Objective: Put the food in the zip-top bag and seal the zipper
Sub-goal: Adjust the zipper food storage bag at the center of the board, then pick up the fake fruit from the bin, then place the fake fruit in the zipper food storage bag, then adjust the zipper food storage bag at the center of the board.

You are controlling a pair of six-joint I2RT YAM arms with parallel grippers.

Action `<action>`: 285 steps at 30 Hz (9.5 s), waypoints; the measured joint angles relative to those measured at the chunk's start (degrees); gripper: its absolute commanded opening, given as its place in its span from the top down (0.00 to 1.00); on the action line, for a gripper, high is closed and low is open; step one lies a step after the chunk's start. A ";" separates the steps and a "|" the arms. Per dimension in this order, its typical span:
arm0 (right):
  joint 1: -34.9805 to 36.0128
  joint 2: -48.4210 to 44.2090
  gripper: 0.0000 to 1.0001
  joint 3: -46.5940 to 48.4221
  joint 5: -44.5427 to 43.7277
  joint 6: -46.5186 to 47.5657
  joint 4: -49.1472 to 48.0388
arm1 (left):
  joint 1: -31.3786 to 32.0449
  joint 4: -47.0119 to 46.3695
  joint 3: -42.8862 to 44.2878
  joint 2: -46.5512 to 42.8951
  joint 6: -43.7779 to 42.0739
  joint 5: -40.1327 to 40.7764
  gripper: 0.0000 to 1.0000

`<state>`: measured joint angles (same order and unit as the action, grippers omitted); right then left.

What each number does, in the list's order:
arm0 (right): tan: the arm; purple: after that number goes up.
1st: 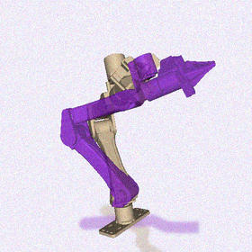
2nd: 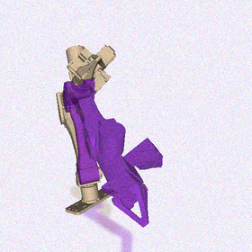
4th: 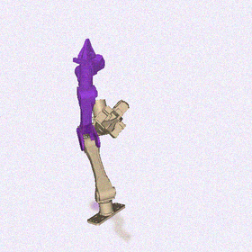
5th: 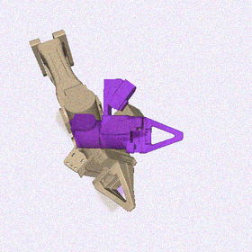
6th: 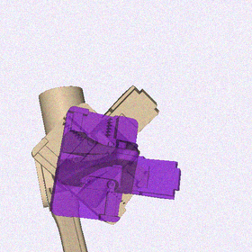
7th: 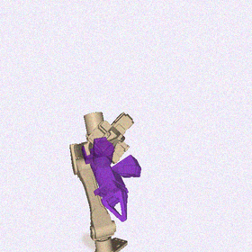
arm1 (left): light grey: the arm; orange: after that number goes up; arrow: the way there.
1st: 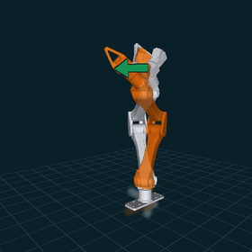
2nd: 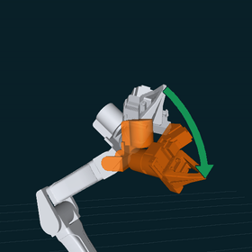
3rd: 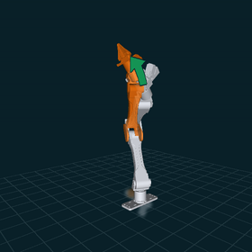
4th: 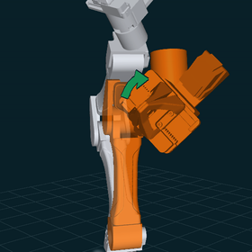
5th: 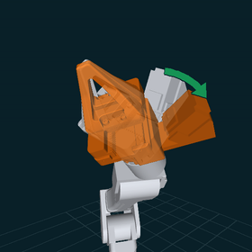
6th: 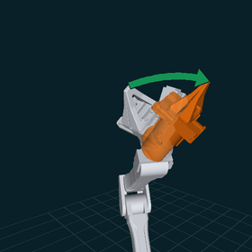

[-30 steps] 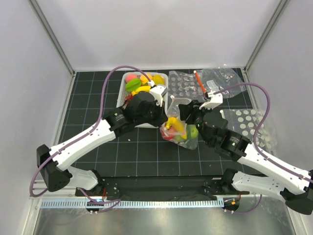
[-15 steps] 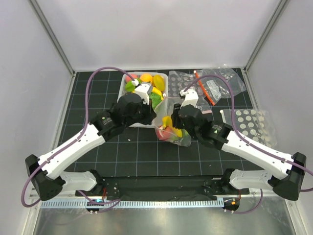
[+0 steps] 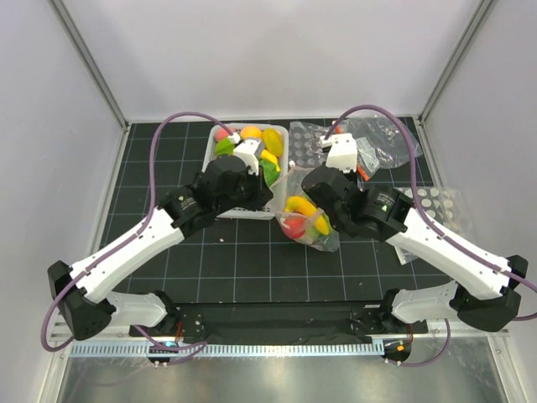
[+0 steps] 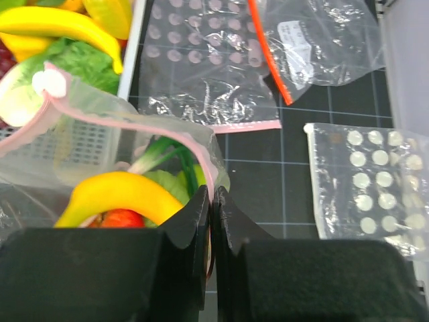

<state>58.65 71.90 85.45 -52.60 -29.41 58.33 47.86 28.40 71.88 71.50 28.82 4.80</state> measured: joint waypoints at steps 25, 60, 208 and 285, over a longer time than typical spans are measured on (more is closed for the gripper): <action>0.00 -5.49 0.73 -9.49 4.96 6.97 -15.45 | 0.00 -0.31 5.01 0.98 1.03 -1.38 1.00; -0.39 -13.64 0.99 -31.21 -2.32 8.26 -39.12 | -17.44 -11.19 -8.57 6.29 4.13 -1.97 0.00; -0.66 -28.52 0.99 -39.95 1.09 4.07 -47.95 | 5.11 -24.20 -10.91 1.38 -6.10 -8.61 0.50; -0.15 -5.44 0.72 -33.16 33.48 10.21 -48.70 | -8.44 -24.48 -23.50 -4.98 -0.20 -8.11 1.00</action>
<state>58.50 66.46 52.29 -19.11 -19.20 9.63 39.42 3.92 48.38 66.52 28.62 -3.31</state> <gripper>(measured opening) 0.306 0.014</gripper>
